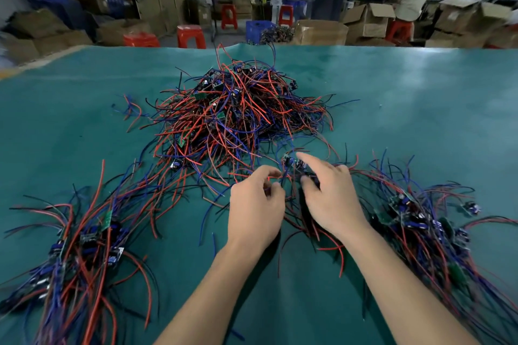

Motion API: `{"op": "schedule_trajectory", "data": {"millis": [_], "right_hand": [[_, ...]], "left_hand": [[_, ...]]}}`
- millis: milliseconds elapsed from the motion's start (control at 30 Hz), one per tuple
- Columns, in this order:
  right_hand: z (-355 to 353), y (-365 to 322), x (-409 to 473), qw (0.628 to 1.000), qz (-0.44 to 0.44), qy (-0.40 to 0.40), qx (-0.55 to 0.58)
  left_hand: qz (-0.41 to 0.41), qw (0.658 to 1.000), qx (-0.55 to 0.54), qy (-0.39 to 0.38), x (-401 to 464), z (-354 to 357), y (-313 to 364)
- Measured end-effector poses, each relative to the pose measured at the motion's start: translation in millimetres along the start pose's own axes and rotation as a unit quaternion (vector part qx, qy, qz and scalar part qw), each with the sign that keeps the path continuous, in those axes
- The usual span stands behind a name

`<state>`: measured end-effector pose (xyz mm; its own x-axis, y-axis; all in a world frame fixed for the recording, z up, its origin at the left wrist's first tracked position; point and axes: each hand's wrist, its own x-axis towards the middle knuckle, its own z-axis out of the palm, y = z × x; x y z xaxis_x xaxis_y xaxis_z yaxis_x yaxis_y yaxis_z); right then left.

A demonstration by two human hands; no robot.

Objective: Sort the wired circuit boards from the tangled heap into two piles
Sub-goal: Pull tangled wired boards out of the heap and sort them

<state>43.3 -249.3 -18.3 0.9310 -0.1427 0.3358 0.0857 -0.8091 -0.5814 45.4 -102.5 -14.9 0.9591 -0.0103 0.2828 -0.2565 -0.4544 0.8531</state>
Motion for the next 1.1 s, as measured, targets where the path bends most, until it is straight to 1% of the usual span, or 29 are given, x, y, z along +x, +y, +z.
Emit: {"op": "schedule_trajectory", "data": {"millis": [67, 100, 233, 300, 367, 467, 567, 600, 667, 767, 833, 867, 900, 933, 967, 1033, 1100], "right_hand": [[0, 1, -2, 1.000, 0.009, -0.007, -0.007], [0, 0, -3, 1.000, 0.012, 0.007, 0.001], [-5, -6, -6, 0.990, 0.025, 0.132, 0.040], [-12, -9, -7, 0.980, 0.012, 0.191, 0.052], [-19, -12, -7, 0.971, -0.013, 0.230, 0.056], [-24, -14, -6, 0.967, -0.048, 0.247, 0.040], [-23, -14, -7, 0.963, -0.040, 0.262, 0.044], [-24, -15, -7, 0.958, -0.024, 0.278, 0.063], [-29, -18, -6, 0.939, 0.022, 0.315, 0.139], [-42, -26, -5, 0.890, 0.061, 0.348, 0.290], [-54, -32, -4, 0.848, 0.091, 0.325, 0.409], [-60, -34, -4, 0.834, 0.110, 0.289, 0.456], [-66, -35, -4, 0.821, 0.131, 0.236, 0.503], [-69, -35, -4, 0.800, 0.149, 0.173, 0.554], [-71, -37, -5, 0.769, 0.164, 0.111, 0.607], [-71, -44, -8, 0.711, 0.193, 0.029, 0.675], [-68, -49, -9, 0.672, 0.217, 0.002, 0.708]], "left_hand": [[0.024, 0.999, 0.032, 0.011, -1, -1, 1], [0.038, 0.998, 0.048, 0.015, -1, -2, 1], [0.075, 0.992, 0.101, 0.029, -1, -4, 2], [0.096, 0.991, 0.095, 0.025, -1, -5, 2], [0.122, 0.988, 0.087, 0.025, 0, -4, 2], [0.128, 0.989, 0.077, 0.009, 1, -3, 0], [0.117, 0.991, 0.068, 0.004, 0, -2, 0], [0.119, 0.991, 0.065, 0.007, 0, -2, 0], [0.125, 0.990, 0.066, 0.009, 1, -3, 1], [0.117, 0.992, 0.050, 0.017, 0, -4, 3], [0.105, 0.994, 0.026, 0.021, -1, -4, 4], [0.088, 0.996, 0.002, 0.024, -1, -4, 4], [0.064, 0.997, -0.030, 0.024, 0, -4, 4], [0.038, 0.997, -0.065, 0.022, 0, -5, 4], [0.017, 0.995, -0.099, 0.015, 1, -5, 5], [-0.002, 0.987, -0.161, -0.007, 1, -6, 7], [0.009, 0.978, -0.202, -0.044, 0, -7, 10]]}}
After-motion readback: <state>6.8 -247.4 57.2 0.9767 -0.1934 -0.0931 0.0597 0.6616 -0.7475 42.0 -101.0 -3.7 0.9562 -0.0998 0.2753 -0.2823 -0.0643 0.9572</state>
